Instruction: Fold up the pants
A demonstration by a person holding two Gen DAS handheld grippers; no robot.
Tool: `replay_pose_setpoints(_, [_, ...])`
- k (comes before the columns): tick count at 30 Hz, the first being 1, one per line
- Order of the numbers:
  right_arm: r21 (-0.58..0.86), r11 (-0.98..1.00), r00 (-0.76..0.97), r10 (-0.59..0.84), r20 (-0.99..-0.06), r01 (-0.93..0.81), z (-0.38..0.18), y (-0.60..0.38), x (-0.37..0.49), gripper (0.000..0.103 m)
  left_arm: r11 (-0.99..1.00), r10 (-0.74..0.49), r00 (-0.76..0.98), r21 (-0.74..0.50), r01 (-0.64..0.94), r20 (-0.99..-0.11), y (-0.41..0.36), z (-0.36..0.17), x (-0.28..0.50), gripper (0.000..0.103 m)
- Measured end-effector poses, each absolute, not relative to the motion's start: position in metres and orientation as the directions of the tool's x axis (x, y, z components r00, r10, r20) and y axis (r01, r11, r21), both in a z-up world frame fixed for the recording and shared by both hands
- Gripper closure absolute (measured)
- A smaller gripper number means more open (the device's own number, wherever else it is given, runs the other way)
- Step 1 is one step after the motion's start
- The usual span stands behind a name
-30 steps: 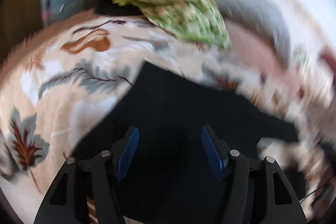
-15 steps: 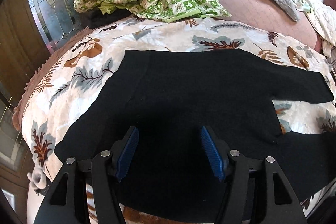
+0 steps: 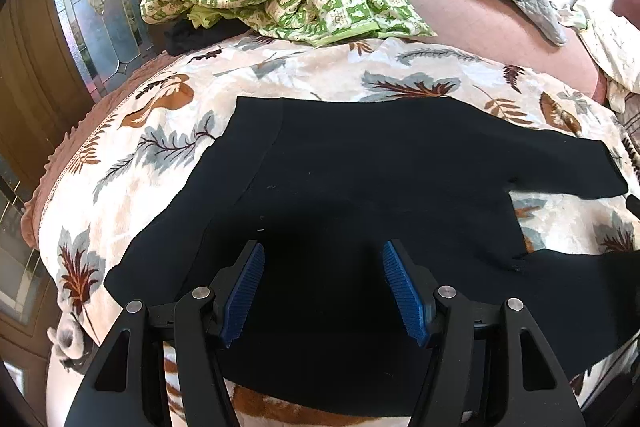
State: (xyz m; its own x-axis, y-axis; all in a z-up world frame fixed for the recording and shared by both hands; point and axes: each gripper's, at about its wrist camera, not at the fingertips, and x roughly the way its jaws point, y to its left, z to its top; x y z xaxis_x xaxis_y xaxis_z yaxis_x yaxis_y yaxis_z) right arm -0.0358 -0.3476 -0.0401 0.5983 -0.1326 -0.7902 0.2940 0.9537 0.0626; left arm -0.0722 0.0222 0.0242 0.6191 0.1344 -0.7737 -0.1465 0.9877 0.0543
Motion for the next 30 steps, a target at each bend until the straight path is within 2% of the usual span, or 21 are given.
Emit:
replay_pose_setpoints(6, [0.049, 0.954, 0.594, -0.145, -0.791, 0.297, -0.04, -0.347, -0.035, 0.021, 0.99, 0.125, 0.625, 0.051, -0.135, -0.771, 0.018, 0.027, -0.076, 0.041])
replay_pose_setpoints(11, [-0.032, 0.942, 0.583, -0.234, -0.778, 0.335, -0.036, -0.344, -0.037, 0.021, 0.995, 0.074, 0.623, 0.014, -0.102, -0.779, 0.006, 0.025, -0.083, 0.041])
replay_pose_setpoints(19, [-0.141, 0.89, 0.539, -0.381, -0.751, 0.433, -0.031, -0.351, -0.04, 0.021, 0.99, 0.122, 0.641, 0.136, -0.028, -0.758, -0.028, 0.024, -0.086, 0.041])
replay_pose_setpoints(25, [-0.122, 0.898, 0.552, -0.362, -0.751, 0.423, -0.029, -0.353, -0.04, 0.021, 0.982, 0.158, 0.632, 0.188, -0.019, -0.759, -0.04, 0.018, -0.08, 0.041])
replay_pose_setpoints(30, [-0.105, 0.907, 0.56, -0.338, -0.756, 0.407, -0.028, -0.352, -0.039, 0.021, 0.983, 0.16, 0.625, 0.183, -0.027, -0.764, -0.041, 0.017, -0.075, 0.041])
